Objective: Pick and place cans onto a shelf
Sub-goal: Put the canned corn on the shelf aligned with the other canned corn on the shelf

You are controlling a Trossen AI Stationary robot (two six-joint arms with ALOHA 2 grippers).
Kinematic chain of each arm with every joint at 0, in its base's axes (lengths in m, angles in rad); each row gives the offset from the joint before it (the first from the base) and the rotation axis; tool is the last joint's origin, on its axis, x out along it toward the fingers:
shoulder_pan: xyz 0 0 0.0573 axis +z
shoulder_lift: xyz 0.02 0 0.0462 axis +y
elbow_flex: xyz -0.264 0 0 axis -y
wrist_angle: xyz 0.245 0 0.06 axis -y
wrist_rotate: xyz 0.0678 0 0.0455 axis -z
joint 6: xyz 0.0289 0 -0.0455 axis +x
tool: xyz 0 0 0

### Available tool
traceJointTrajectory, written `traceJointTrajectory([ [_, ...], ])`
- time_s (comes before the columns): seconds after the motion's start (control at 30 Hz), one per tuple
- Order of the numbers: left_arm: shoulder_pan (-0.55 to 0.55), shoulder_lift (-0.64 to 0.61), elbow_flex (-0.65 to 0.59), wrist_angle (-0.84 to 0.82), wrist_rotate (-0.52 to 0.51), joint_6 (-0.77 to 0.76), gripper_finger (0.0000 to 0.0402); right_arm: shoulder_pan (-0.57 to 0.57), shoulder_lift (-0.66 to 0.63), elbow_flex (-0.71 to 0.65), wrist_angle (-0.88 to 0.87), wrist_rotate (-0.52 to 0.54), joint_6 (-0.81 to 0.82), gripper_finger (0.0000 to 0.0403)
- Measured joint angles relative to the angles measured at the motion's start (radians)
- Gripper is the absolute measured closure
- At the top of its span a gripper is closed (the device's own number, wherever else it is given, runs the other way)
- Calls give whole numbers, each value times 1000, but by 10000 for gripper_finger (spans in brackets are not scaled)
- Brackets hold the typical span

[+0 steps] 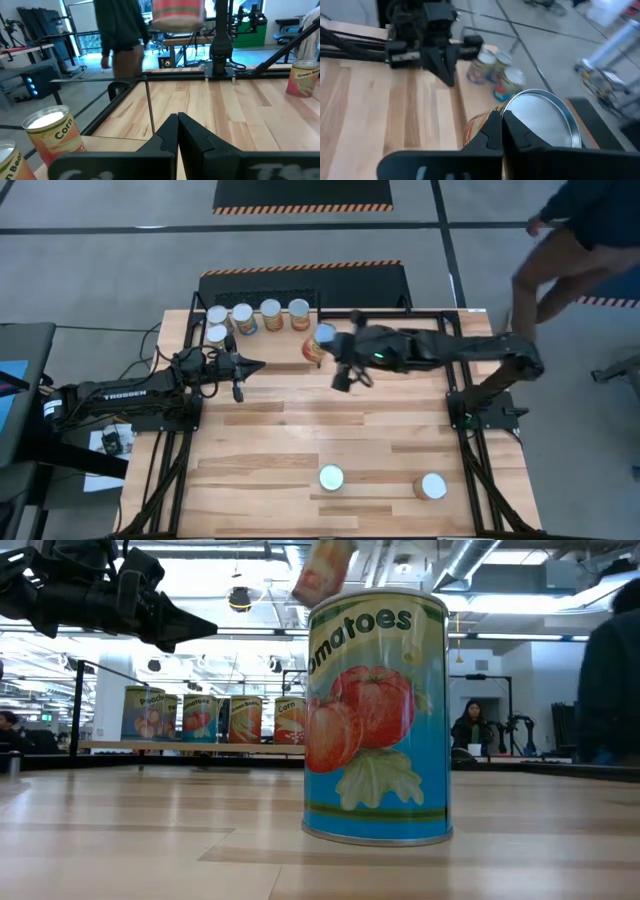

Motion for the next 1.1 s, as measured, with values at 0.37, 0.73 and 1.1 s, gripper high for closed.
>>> traceJointTrajectory([
  [0.37,0,0,0,-16,0,0,401,-152,349,245,-25,-216,-230,397],
  [0.73,0,0,0,-20,1,-1,401,-238,504,277,-59,-217,-332,397],
  [1.1,0,0,0,-26,1,-2,401,-267,528,277,-70,-240,-272,397],
])
